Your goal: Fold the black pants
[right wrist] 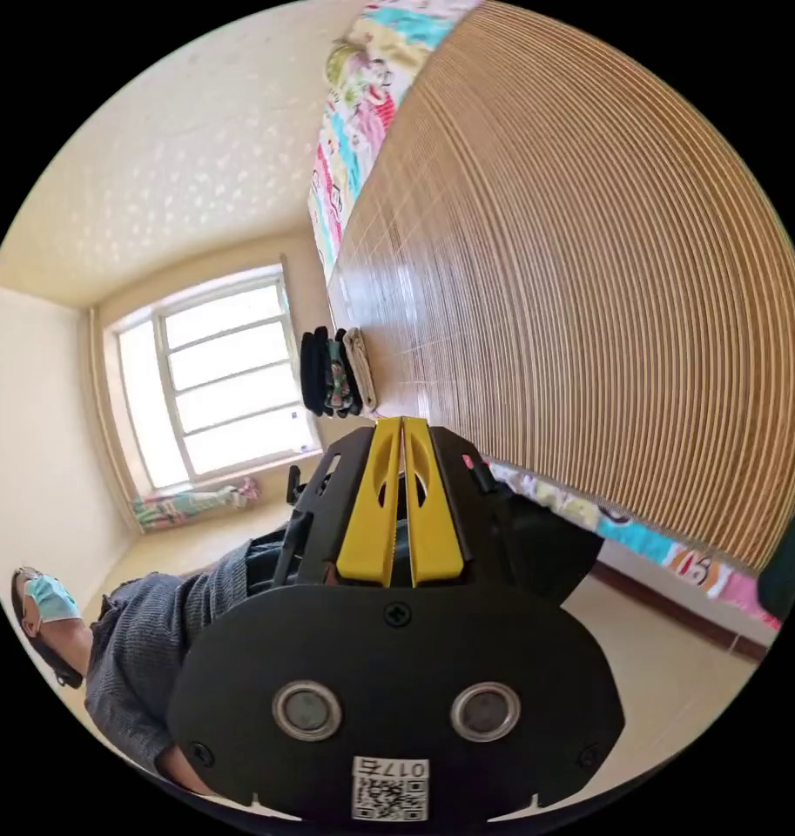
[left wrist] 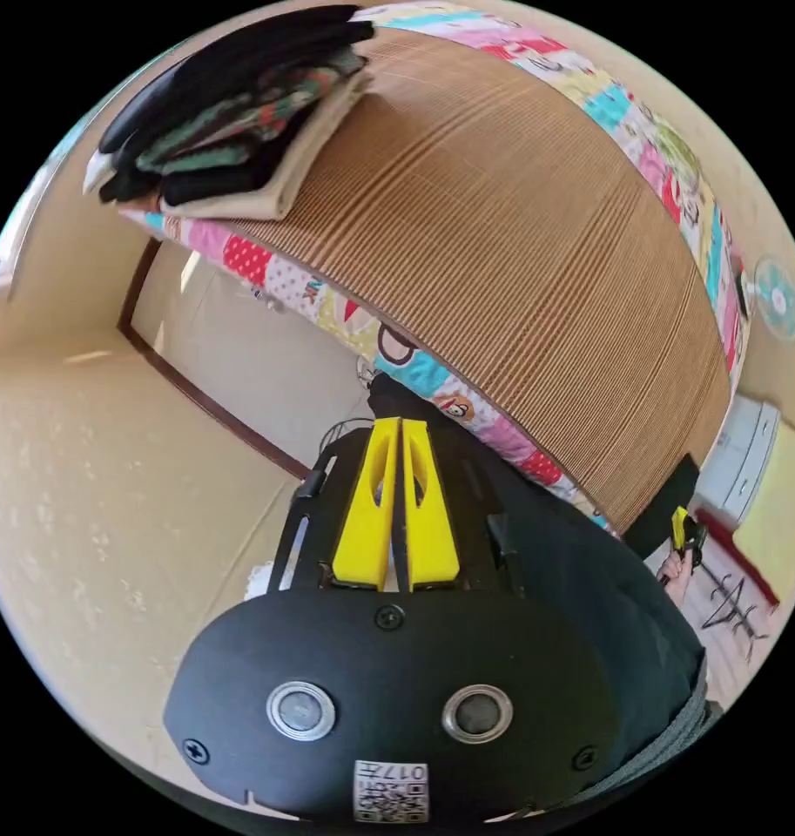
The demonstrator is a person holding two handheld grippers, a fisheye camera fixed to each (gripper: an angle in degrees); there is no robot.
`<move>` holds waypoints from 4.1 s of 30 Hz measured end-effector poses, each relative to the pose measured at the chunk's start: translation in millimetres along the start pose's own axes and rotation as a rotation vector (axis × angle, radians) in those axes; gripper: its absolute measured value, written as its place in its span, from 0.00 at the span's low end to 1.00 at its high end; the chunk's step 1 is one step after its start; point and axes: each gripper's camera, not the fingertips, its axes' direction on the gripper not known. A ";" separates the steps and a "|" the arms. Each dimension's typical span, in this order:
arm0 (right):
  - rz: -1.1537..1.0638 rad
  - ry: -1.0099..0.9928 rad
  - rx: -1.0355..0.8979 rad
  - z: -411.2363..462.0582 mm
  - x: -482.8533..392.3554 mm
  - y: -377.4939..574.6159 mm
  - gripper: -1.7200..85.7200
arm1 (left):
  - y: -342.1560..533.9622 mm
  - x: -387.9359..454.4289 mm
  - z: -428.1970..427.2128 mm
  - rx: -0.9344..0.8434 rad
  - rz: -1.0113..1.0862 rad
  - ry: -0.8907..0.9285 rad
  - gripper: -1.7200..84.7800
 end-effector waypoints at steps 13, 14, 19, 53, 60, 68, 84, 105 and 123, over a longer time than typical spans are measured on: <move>-0.711 0.549 0.182 216.7 -189.4 2.0 0.02 | 114.6 -104.7 157.7 -0.086 -0.319 0.251 0.01; -0.690 0.566 0.185 257.2 -178.2 9.3 0.02 | 106.5 -109.4 163.3 -0.085 -0.282 0.258 0.01; -0.550 0.449 -0.005 407.8 -131.1 8.5 0.02 | 74.3 -148.1 141.0 0.066 -0.159 0.299 0.02; -0.473 0.058 0.152 595.9 28.1 -27.3 0.07 | 206.5 -353.3 -31.7 0.681 0.863 1.409 0.07; -0.635 0.213 0.054 688.1 25.0 -61.8 0.30 | 370.8 -277.3 -114.3 0.622 1.377 1.675 0.07; -1.190 0.321 0.233 718.1 -32.4 -5.7 0.21 | 547.1 -184.6 -140.2 0.284 1.752 1.756 0.08; -1.179 -0.218 0.592 569.3 53.7 48.8 0.10 | 504.8 -186.2 -113.7 0.311 1.345 1.697 0.08; -1.782 -0.541 0.449 561.4 -27.1 122.7 0.10 | 382.0 -135.9 -144.7 0.103 1.217 1.393 0.17; -2.089 -1.270 0.333 509.1 -33.8 95.6 0.11 | 247.5 -62.3 -102.8 -0.611 0.816 1.487 0.23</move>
